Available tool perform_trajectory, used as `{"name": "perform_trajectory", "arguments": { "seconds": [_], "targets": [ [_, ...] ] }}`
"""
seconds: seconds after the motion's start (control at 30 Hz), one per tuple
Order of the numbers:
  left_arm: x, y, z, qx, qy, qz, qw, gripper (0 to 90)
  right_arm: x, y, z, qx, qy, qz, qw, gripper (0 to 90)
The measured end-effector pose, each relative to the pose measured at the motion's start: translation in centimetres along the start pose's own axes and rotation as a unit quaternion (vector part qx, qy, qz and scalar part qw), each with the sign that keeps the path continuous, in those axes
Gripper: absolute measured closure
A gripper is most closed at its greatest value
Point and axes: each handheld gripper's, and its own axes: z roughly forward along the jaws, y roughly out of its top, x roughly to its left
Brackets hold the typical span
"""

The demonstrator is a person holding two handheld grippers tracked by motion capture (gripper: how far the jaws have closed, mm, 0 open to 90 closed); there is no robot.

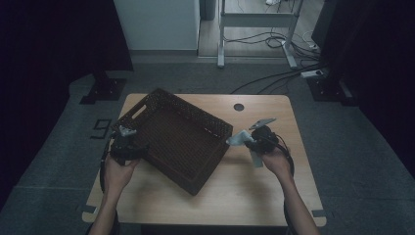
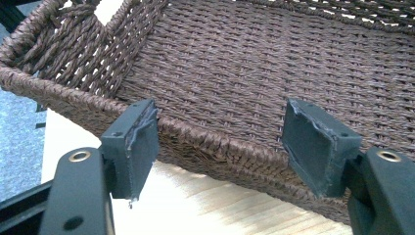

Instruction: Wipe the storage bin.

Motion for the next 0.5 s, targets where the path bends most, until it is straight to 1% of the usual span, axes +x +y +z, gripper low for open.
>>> {"name": "perform_trajectory", "arguments": {
  "seconds": [0.17, 0.33, 0.4, 0.5],
  "targets": [
    [0.0, 0.0, 0.0, -0.001, 0.001, 0.002, 1.0000, 30.4, 0.2, 1.6, 0.8, 0.002, -0.006, -0.006, 1.0000, 73.9],
    [0.0, 0.0, 0.0, 0.000, 0.001, 0.002, 1.0000, 30.5, 0.8, 3.0, 1.5, -0.002, -0.002, -0.016, 0.9999, 73.0],
    [0.0, 0.0, 0.0, 0.000, 0.001, 0.002, 1.0000, 30.5, 0.9, 3.2, 1.6, -0.002, -0.001, -0.019, 0.9998, 73.0],
    [0.0, 0.0, 0.0, 0.000, 0.001, 0.002, 1.0000, 30.5, 1.5, 3.7, 2.5, 0.002, -0.002, -0.030, 0.9996, 71.3]
  ]
}}
